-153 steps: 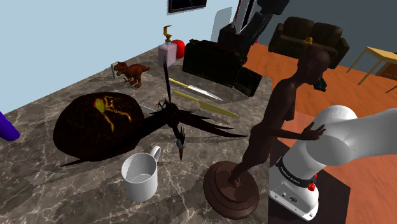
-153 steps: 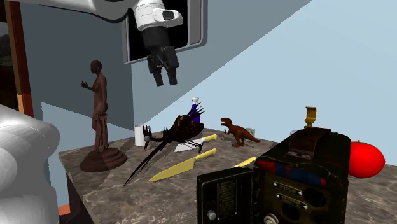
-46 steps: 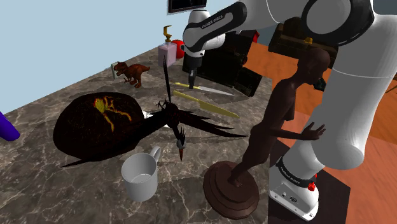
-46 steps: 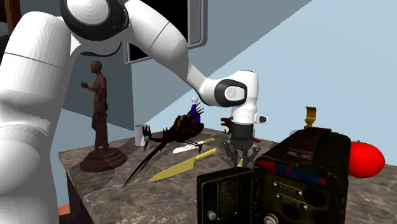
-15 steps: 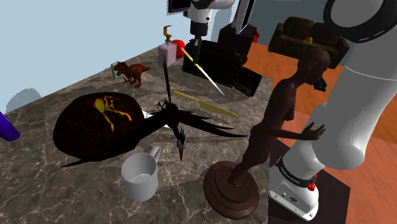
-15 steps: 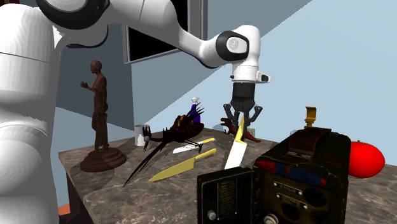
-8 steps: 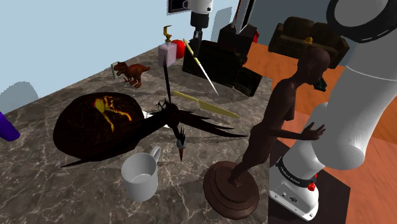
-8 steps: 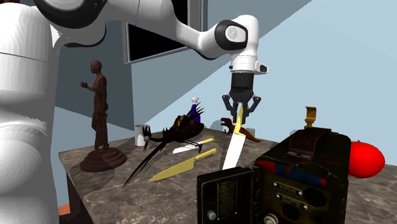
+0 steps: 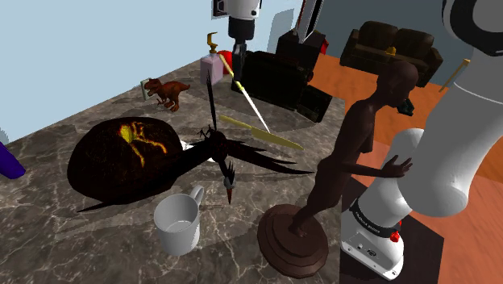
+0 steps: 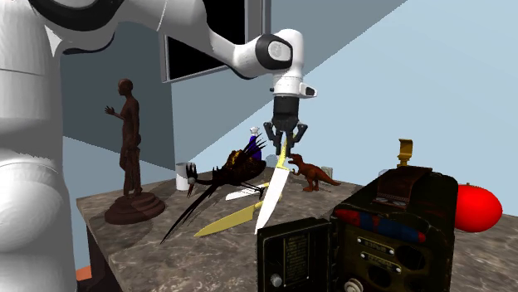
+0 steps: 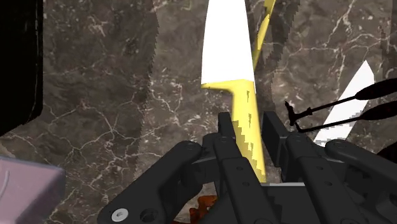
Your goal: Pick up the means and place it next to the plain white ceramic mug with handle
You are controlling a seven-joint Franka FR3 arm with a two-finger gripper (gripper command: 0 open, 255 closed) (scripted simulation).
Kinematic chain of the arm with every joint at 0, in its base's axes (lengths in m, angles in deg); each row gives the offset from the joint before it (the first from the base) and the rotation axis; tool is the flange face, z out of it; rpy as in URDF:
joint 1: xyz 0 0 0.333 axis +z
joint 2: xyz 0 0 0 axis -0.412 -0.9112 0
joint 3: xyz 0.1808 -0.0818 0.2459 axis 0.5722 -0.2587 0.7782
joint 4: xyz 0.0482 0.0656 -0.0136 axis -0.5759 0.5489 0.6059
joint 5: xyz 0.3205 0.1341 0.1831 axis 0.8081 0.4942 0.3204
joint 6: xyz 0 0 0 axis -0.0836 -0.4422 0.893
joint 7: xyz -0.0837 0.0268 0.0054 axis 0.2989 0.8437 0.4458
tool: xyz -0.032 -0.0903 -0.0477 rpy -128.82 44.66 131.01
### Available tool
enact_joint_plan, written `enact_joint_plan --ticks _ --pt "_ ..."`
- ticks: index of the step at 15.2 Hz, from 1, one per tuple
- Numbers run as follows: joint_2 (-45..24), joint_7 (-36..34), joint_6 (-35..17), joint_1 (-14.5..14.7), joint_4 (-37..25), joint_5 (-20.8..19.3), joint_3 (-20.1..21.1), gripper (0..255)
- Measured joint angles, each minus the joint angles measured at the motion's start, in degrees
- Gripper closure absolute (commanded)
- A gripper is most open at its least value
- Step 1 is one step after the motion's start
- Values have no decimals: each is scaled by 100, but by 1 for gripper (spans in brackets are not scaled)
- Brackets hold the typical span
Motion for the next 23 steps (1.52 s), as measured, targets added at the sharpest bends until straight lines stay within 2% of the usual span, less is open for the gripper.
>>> enact_joint_plan --ticks 6,12,23 --pt "322 -828 -133 422 432 -26 401 255" --pt "393 -1621 -154 819 503 13 807 255" --pt "4 -3095 -130 1561 43 70 1550 255"
